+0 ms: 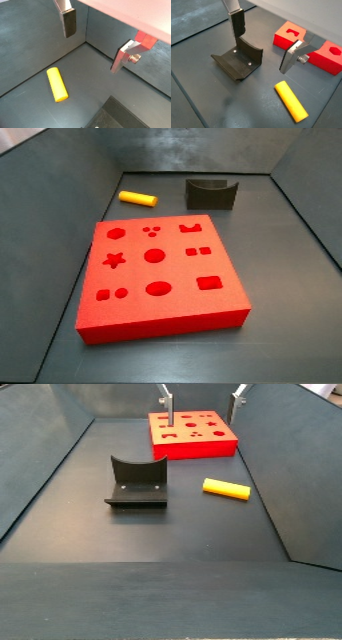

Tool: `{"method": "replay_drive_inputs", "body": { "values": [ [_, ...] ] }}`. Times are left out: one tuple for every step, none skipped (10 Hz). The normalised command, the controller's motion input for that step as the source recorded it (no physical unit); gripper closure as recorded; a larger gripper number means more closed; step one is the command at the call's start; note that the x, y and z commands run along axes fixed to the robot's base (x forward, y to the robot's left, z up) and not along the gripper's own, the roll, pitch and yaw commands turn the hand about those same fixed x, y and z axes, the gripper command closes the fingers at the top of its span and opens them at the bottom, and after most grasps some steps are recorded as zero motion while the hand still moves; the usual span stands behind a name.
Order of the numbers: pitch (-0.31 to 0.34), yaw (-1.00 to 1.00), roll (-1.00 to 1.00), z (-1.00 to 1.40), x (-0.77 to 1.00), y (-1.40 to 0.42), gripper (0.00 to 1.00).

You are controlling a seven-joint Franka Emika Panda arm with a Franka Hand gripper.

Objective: Pick up the oval object. Move up. Place the oval object on the fixture. Regrasp the oval object. Move to above the board. Insert the oval object.
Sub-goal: Pick up the oval object.

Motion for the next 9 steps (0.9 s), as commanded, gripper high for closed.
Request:
{"method": "replay_drive_inputs", "body": {
  "values": [
    [0.0, 0.32, 0.16, -0.34, 0.0, -0.09, 0.0],
    [0.0, 1.0, 0.12, -0.33, 0.0, 0.0, 0.0],
    [0.0, 1.0, 0.0, -0.45, 0.0, 0.0, 0.0],
    [0.0, 1.0, 0.0, -0.47, 0.0, 0.0, 0.0],
    [0.0, 1.0, 0.0, -0.47, 0.0, 0.0, 0.0],
    [0.0, 1.0, 0.0, -0.48, 0.0, 0.0, 0.0],
    [0.0, 1.0, 0.0, -0.48, 0.0, 0.0, 0.0],
    [0.0, 1.0, 0.0, -0.49, 0.0, 0.0, 0.0],
    [0.0, 1.0, 0.0, -0.5, 0.0, 0.0, 0.0]
  ]
}}
